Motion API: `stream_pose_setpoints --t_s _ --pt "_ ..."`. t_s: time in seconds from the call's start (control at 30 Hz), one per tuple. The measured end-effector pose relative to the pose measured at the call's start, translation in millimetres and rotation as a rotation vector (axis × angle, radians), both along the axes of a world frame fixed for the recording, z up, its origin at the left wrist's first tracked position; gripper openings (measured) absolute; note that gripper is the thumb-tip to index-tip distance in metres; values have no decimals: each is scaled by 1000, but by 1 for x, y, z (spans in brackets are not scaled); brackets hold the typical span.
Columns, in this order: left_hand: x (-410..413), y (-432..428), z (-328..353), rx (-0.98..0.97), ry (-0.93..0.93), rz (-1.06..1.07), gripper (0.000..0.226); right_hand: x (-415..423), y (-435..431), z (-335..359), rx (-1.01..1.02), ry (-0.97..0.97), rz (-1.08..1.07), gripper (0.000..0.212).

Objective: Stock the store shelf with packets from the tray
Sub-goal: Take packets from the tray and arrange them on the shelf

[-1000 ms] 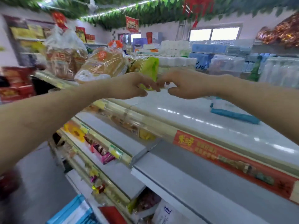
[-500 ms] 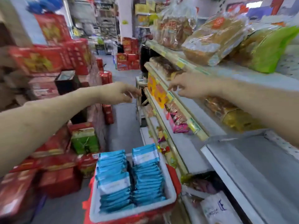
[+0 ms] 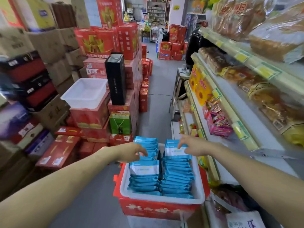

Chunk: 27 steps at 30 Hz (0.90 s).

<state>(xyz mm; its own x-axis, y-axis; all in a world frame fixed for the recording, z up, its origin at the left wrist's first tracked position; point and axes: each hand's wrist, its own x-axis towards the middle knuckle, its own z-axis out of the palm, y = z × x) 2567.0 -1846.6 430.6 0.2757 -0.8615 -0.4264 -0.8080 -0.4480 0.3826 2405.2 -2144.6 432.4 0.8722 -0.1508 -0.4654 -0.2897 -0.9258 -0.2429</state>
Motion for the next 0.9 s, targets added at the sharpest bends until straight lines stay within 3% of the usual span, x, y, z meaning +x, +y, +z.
stream_pose_setpoints --t_s 0.3,0.7,0.9 --pt "-13 0 -34 -8 -27 -45 46 12 3 -26 4 -31 -2 38" --pt "-20 -3 -39 -51 -63 -164 40 5 16 -37 -137 64 175 53" --pt "-19 2 -47 -79 -85 -188 42 6 14 -43 -168 19 163 62"
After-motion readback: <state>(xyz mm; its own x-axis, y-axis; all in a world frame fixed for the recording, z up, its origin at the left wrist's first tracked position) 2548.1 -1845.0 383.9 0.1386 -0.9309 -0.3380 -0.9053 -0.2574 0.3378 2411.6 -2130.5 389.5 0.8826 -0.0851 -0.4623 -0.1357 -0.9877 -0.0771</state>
